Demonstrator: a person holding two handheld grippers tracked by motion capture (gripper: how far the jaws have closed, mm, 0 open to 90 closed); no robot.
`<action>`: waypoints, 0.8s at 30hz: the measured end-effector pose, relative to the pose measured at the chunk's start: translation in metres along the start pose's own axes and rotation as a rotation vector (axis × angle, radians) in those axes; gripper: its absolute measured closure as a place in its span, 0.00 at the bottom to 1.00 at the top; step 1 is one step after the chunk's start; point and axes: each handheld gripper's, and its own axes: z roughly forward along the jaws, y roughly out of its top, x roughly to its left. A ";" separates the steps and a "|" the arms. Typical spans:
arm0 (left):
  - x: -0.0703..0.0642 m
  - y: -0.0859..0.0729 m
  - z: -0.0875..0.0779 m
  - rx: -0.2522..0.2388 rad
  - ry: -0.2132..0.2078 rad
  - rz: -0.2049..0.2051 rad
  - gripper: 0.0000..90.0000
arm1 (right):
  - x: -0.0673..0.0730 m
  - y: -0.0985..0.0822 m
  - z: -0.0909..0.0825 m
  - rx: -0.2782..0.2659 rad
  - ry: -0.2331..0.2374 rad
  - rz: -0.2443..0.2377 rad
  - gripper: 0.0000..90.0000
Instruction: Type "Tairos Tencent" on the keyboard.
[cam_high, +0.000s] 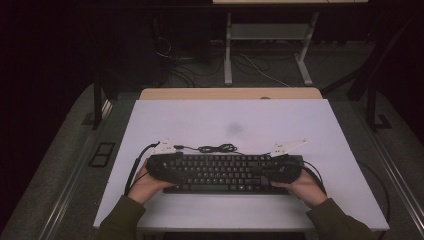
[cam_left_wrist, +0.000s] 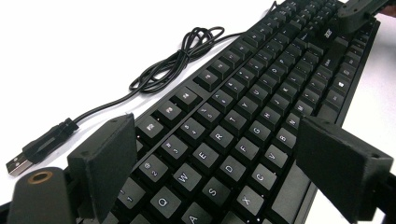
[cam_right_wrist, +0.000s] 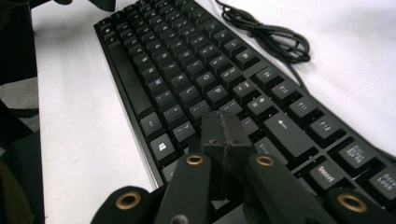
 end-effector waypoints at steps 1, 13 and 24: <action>0.000 0.000 0.000 -0.001 0.000 -0.004 0.14 | 0.000 0.000 0.000 0.004 0.000 -0.001 0.99; -0.002 0.000 0.001 -0.003 -0.002 -0.008 0.14 | 0.005 -0.008 0.009 0.060 0.007 -0.019 0.99; -0.004 0.001 0.003 -0.002 -0.005 -0.002 0.14 | 0.004 -0.012 0.016 0.101 0.001 -0.035 0.99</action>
